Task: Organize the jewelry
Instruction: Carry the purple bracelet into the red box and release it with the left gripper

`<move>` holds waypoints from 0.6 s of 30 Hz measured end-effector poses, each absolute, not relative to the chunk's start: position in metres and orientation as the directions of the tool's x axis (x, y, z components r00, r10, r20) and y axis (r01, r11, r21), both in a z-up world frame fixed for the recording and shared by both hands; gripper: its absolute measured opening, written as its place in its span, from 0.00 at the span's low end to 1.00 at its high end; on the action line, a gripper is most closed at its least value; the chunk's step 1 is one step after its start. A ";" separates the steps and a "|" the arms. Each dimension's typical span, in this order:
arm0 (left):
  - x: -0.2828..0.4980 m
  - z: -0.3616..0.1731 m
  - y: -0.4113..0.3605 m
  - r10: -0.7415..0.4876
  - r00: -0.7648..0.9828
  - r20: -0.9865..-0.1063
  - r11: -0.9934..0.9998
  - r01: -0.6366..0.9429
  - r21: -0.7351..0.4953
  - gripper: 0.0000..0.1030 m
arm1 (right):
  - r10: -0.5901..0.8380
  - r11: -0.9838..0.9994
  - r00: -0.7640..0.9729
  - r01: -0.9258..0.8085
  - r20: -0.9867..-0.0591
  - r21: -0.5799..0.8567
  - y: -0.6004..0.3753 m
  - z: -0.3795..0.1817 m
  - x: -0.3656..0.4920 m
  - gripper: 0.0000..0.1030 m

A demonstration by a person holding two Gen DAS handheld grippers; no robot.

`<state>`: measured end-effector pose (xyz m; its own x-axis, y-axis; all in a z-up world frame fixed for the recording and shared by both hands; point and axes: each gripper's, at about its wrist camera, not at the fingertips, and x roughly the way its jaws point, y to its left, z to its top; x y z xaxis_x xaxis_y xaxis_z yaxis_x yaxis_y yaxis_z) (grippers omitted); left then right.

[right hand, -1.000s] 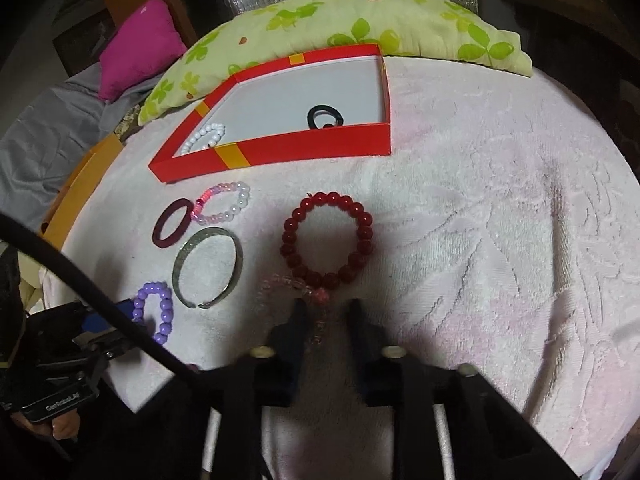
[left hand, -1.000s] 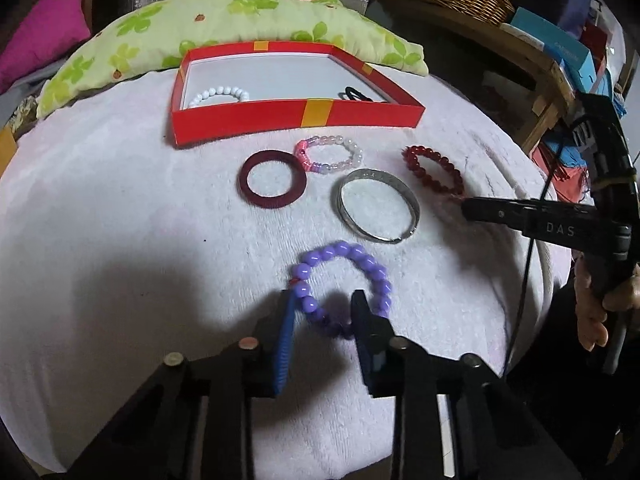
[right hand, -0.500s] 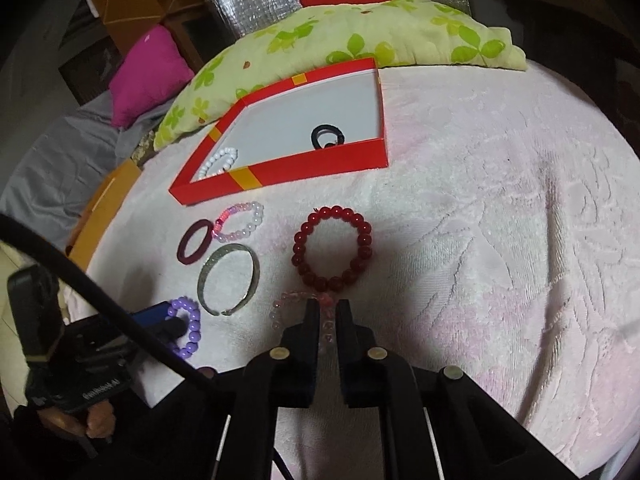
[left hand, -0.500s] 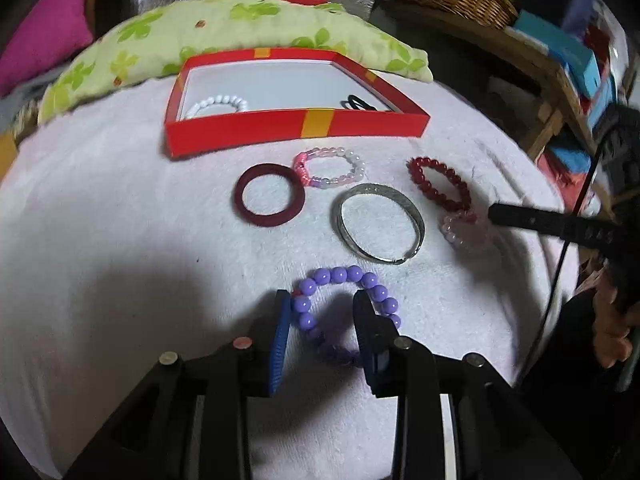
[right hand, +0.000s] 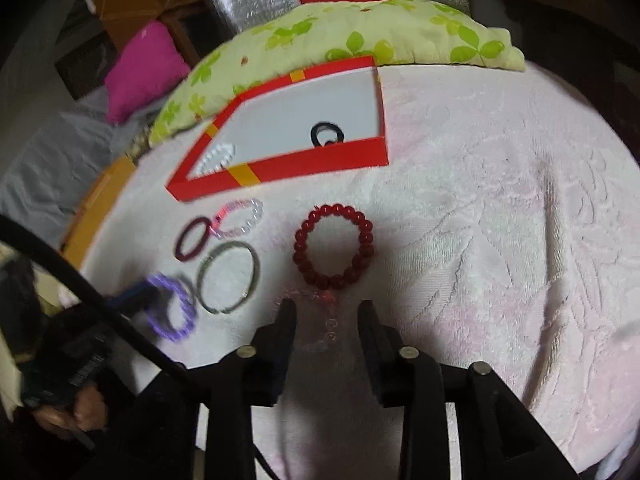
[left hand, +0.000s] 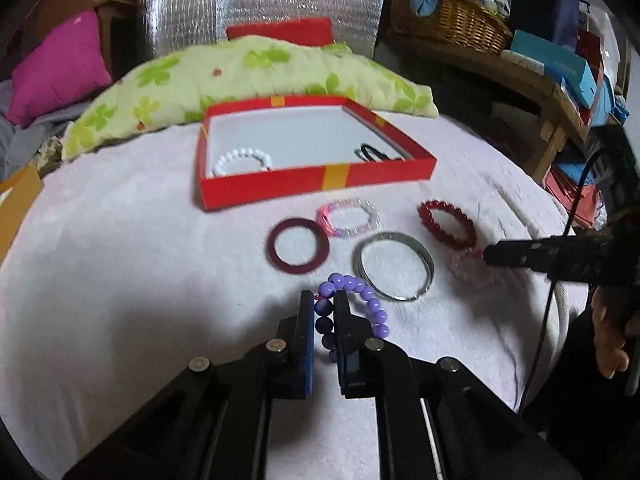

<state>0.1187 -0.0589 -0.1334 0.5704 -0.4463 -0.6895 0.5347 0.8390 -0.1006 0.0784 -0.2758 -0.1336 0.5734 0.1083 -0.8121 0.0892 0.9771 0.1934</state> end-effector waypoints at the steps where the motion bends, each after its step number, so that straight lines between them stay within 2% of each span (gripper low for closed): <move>1: 0.119 -0.132 -0.058 -0.447 0.574 -0.686 0.839 0.534 -0.100 0.09 | 0.091 0.982 0.565 0.087 -0.820 0.169 -0.273 -0.137 0.080 0.35; 4: 0.119 -0.130 -0.057 -0.441 0.582 -0.683 0.842 0.531 -0.091 0.09 | 0.036 0.995 0.556 0.060 -0.830 0.084 -0.263 -0.144 0.085 0.35; 6: 0.119 -0.129 -0.056 -0.439 0.587 -0.680 0.845 0.526 -0.092 0.09 | 0.024 0.998 0.568 0.039 -0.823 0.056 -0.258 -0.145 0.084 0.26; 7: 0.119 -0.129 -0.055 -0.439 0.590 -0.677 0.847 0.523 -0.094 0.09 | 0.008 0.999 0.569 0.034 -0.822 0.033 -0.256 -0.145 0.084 0.14; 10: 0.119 -0.127 -0.052 -0.435 0.601 -0.670 0.853 0.513 -0.093 0.09 | -0.051 0.999 0.583 0.033 -0.811 -0.039 -0.248 -0.144 0.082 0.09; 18: 0.122 -0.124 -0.045 -0.431 0.611 -0.664 0.867 0.485 -0.116 0.09 | -0.118 0.989 0.666 0.012 -0.737 -0.148 -0.228 -0.115 0.066 0.09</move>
<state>0.1215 -0.0454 -0.1241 0.6115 -0.4307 -0.6638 0.4845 0.8670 -0.1162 0.0661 -0.2282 -0.1146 0.6657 -0.1183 -0.7368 0.0117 0.9889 -0.1482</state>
